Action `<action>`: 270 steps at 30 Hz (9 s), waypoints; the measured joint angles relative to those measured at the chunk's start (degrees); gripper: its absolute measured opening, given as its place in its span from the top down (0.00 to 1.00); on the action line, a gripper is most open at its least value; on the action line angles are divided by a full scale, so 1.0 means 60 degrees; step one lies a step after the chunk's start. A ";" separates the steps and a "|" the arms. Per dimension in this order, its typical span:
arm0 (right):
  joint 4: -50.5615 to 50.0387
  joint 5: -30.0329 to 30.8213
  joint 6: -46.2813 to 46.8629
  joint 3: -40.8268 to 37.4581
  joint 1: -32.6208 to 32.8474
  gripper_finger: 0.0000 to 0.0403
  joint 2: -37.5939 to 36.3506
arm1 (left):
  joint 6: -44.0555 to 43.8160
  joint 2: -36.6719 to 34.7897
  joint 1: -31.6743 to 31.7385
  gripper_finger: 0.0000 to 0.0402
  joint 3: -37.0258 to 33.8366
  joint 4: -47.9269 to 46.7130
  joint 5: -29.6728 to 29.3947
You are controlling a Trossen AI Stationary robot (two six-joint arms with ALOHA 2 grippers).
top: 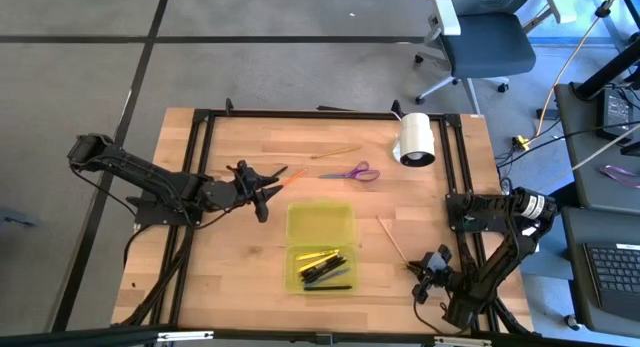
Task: Pick & place school supplies into a supply box
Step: Put the pink pencil into the yellow supply box, then put the black pen into the yellow supply box
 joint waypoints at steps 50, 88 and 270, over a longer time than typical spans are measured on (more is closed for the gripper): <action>-0.1951 -0.0579 -0.0006 0.0850 -0.0040 0.99 0.0117 | 0.0002 0.0000 0.0000 0.71 0.0000 0.0000 -0.0057; -0.4200 0.0466 0.0418 0.0900 -0.0058 0.99 -0.1778 | 0.0033 -0.0002 0.0000 0.71 0.0000 0.0000 -0.0073; 0.6032 -0.5489 -1.6928 0.1270 -0.6780 0.64 -0.2787 | -0.0996 0.0047 0.1726 0.71 0.0625 -0.1716 0.2218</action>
